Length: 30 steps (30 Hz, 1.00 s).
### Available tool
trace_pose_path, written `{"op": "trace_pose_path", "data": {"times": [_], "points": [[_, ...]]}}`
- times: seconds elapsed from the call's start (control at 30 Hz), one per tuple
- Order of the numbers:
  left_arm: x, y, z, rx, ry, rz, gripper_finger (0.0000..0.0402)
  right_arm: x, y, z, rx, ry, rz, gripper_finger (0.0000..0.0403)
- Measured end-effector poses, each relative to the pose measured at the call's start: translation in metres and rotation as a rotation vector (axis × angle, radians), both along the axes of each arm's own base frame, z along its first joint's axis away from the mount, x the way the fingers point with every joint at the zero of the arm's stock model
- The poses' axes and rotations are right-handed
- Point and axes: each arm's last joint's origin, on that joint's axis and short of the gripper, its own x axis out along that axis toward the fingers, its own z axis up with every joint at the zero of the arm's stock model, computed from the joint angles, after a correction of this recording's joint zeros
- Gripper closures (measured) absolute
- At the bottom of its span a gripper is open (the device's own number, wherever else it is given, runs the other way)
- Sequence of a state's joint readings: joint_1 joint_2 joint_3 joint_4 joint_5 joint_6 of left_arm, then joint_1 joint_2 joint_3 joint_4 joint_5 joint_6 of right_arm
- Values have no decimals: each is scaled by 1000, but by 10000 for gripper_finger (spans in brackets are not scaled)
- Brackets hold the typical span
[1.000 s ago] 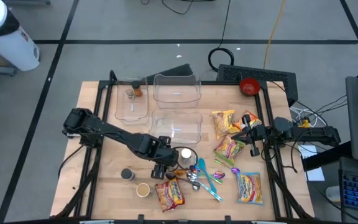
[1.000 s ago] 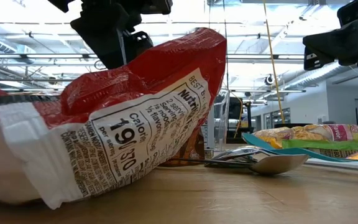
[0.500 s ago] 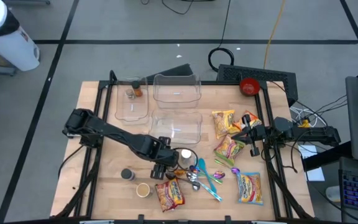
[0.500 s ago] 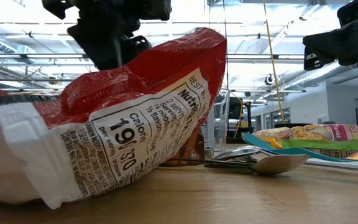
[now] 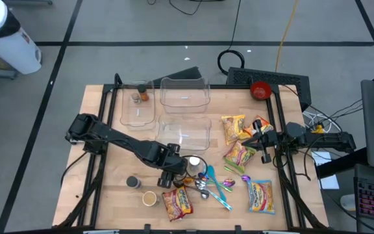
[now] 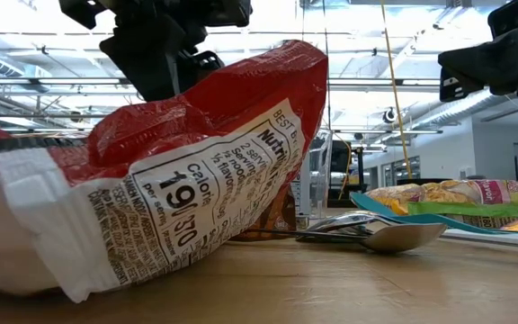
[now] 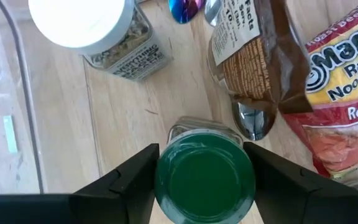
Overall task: Pick & Place Food Item
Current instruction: Put the green seasoning bottle into the top left transparent bin
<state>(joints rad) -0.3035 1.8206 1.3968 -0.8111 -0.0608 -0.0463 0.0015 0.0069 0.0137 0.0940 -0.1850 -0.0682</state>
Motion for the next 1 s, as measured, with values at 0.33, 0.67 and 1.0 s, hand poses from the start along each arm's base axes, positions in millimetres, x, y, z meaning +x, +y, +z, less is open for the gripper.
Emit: {"op": "trace_pose_path", "data": {"times": [0.33, 0.67, 1.0], "points": [[0, 0, 0, -4, -2, 38, 192, 0, 0, 0, 0, 0, 0, 403], [-19, 9, 44, -29, -117, 130, 191, 0, 0, 0, 0, 0, 0, 403], [-68, 47, 118, 21, -361, 378, 190, 0, 0, 0, 0, 0, 0, 403]]}}
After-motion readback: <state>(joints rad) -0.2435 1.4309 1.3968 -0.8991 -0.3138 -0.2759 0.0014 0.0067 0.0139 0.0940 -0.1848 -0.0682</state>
